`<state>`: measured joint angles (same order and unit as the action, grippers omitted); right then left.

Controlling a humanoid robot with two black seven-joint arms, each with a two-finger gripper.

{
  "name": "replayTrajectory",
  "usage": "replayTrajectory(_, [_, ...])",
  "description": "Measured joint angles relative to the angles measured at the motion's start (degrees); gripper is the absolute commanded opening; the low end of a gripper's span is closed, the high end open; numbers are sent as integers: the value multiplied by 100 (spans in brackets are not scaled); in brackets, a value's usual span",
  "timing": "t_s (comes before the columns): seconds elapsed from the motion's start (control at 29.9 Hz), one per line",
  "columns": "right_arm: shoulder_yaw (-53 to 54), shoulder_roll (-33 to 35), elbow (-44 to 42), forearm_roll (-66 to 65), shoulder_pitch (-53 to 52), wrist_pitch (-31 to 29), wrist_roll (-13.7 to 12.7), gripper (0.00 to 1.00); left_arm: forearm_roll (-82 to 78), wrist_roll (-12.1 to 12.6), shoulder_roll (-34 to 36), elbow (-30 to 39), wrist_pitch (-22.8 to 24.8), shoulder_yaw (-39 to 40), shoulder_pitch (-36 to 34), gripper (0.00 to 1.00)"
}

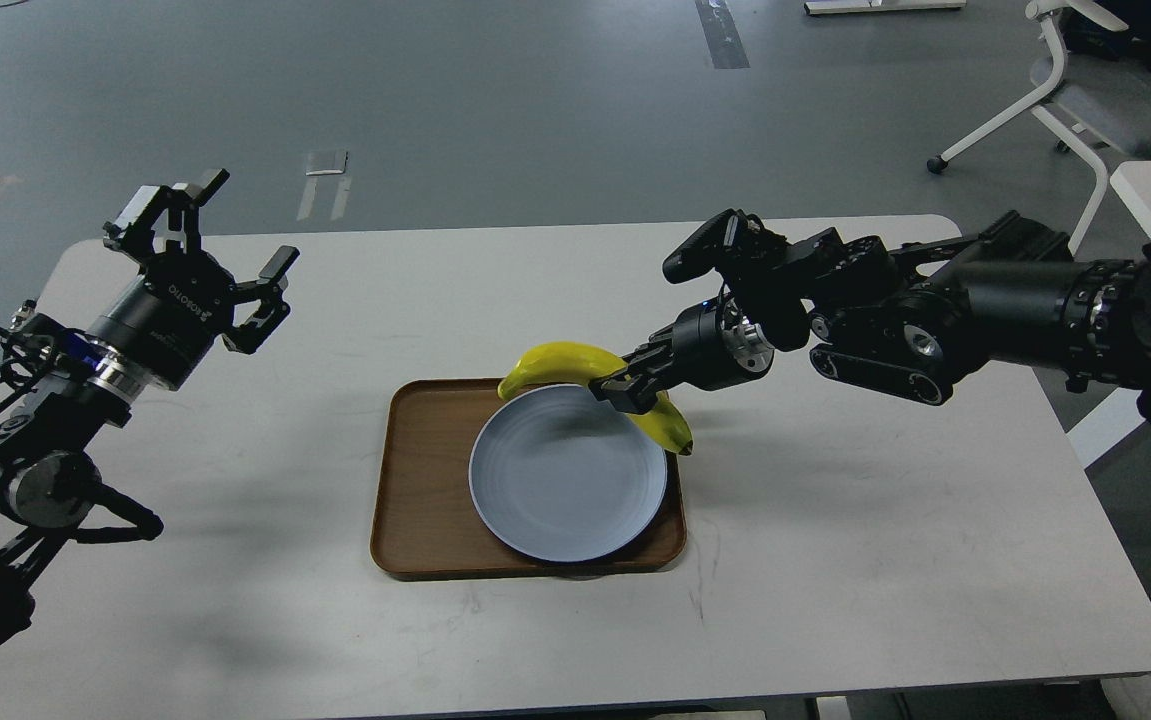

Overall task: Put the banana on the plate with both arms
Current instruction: 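Lift the banana with the right gripper and carry it over the plate, then lower the banana onto the plate and open the right gripper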

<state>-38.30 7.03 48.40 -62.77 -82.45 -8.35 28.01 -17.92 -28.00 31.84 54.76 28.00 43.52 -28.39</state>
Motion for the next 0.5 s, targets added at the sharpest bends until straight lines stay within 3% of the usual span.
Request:
replayTrajectory(0.43, [-176, -223, 27, 186, 168, -10, -1, 0, -10, 0, -39, 0, 0, 0, -9, 98])
replayTrajectory(0.5, [-176, -228, 27, 194, 226, -10, -1, 16, -10, 0, -37, 0, 0, 0, -9, 98])
